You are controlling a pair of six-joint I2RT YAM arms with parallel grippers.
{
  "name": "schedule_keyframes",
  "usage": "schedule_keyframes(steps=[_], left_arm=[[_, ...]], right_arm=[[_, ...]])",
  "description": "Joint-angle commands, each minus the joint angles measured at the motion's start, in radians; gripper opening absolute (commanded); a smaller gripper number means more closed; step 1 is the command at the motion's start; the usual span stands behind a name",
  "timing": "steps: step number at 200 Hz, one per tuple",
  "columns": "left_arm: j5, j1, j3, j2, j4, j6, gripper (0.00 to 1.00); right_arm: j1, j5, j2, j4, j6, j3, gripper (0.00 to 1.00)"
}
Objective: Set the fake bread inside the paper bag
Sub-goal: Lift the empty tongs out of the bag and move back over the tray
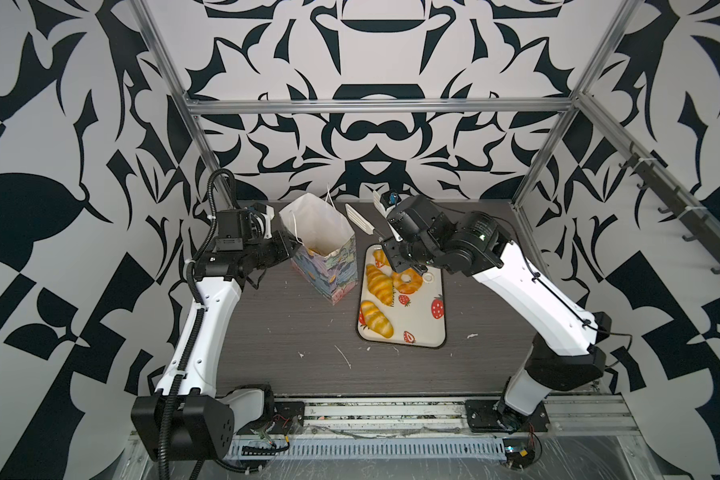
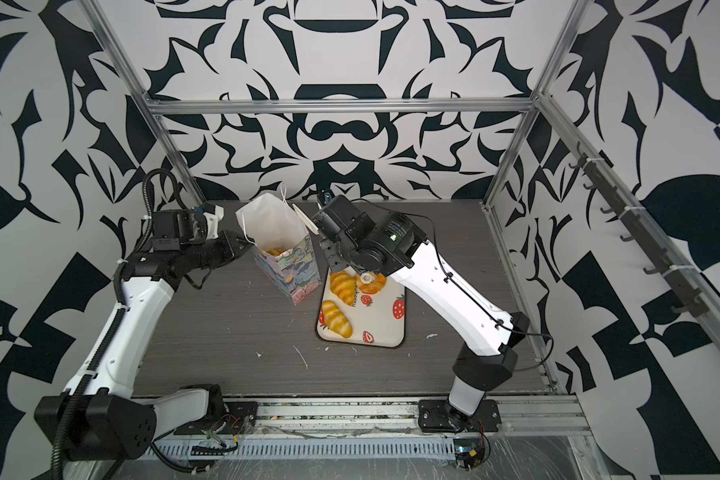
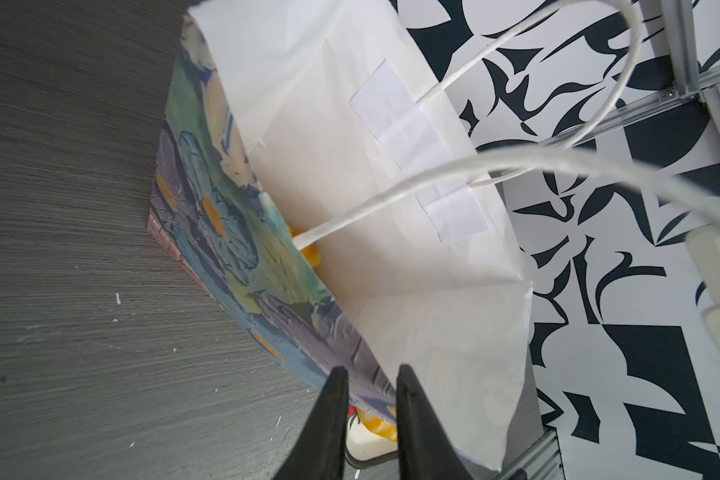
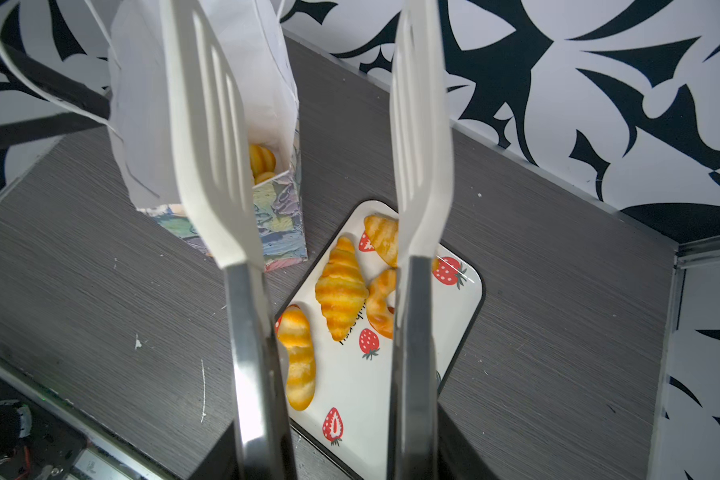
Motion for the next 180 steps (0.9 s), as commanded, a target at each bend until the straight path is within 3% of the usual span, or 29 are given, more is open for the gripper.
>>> schedule_keyframes(steps=[1, 91, 180], left_arm=[[0.011, -0.003, 0.009, -0.020, -0.014, 0.007, 0.25], [0.012, -0.003, 0.007, -0.020, -0.011, 0.007, 0.25], [0.011, -0.003, 0.008, -0.020, -0.012, 0.006, 0.25]], right_arm=[[-0.038, 0.022, -0.089, 0.062, 0.024, -0.069, 0.54], [-0.249, -0.111, -0.272, 0.152, 0.053, -0.463, 0.53], [-0.355, -0.165, -0.291, 0.225, 0.044, -0.643, 0.52]])
